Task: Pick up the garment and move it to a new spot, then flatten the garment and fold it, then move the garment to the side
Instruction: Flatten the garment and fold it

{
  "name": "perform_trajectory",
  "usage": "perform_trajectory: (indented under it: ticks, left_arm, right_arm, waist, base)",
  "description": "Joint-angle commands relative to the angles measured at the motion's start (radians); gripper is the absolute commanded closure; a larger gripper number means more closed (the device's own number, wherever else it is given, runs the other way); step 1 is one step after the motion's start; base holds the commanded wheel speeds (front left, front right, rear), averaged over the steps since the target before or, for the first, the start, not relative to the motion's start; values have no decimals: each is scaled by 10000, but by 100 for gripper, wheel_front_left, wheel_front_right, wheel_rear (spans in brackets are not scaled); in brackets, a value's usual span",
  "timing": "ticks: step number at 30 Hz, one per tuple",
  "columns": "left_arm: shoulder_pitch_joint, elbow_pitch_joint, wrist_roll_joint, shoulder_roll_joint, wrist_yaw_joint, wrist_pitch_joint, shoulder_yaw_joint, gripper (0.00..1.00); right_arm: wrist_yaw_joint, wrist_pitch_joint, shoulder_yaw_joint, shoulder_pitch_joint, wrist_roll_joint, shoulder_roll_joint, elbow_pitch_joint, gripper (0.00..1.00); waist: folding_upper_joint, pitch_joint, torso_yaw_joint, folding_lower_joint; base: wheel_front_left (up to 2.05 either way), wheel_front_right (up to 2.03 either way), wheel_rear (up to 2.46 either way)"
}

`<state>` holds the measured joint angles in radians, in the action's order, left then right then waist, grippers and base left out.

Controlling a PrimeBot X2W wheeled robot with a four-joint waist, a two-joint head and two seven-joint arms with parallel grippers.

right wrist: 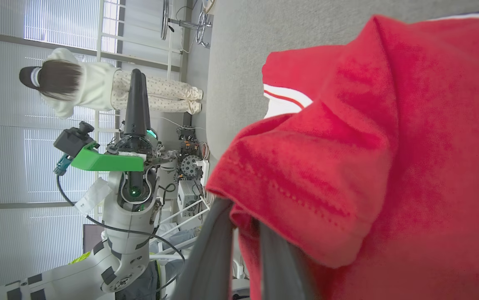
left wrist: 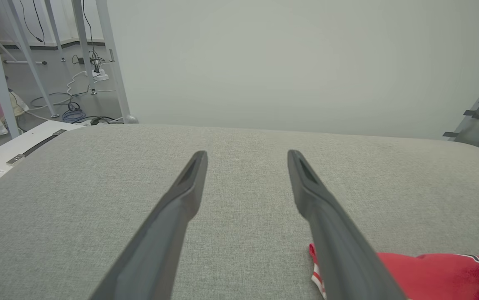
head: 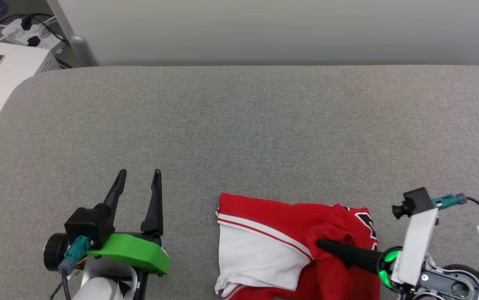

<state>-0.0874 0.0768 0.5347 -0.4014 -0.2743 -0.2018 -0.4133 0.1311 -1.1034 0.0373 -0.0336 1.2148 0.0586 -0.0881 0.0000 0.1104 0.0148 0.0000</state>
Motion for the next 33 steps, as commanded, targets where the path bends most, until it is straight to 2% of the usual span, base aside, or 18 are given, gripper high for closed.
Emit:
perform_trajectory:
  ticks: [1,8,14,15,16,17,18,19,26,33]
  left_arm:
    - [-203,64,-84,91,-52,-78,38,0]
    - [-641,124,-285,293,-3,-251,-78,0]
    - [-941,-52,-344,549,77,-379,-146,0]
    - [-965,-107,-345,584,88,-399,-144,0]
    - [-982,-149,-344,609,100,-415,-139,0]
    - [-997,-197,-346,631,113,-433,-128,0]
    - [-1002,-231,-349,645,120,-447,-115,0]
    - [-996,-272,-345,659,126,-462,-95,0]
    - [-998,-449,-338,619,235,-505,-52,0]
    - [-853,-543,-260,480,206,-384,-33,0]
  right_arm:
    - [-4,210,-332,-254,175,-71,65,100]
    - [-4,1618,-2396,-1037,383,-80,510,100]
    - [-4,2535,-3187,-1567,-325,-34,1244,100]
    - [-4,2667,-3322,-1623,-481,55,1362,94]
    - [-4,2759,-3420,-1650,-546,111,1454,76]
    - [-4,2904,-3506,-1679,-594,159,1556,53]
    - [-4,3011,-3594,-1709,-634,208,1615,7]
    - [-4,3114,-3715,-1736,-629,256,1671,0]
    - [-4,4121,-4484,-2024,-822,787,1248,0]
    - [-4,5652,-5229,-2118,-1989,1926,249,0]
  waist:
    - [0,159,162,0]
    - [0,805,657,0]
    - [0,1280,974,0]
    - [0,1326,998,0]
    - [0,1345,1006,0]
    - [0,1359,1003,0]
    - [0,1353,994,0]
    - [0,1331,970,0]
    - [0,1008,690,0]
    - [0,624,357,0]
  base:
    - [0,0,0]
    - [0,0,0]
    - [0,0,0]
    - [0,0,0]
    - [0,0,0]
    - [0,0,0]
    - [0,0,0]
    - [0,0,0]
    - [0,0,0]
    - [0,0,0]
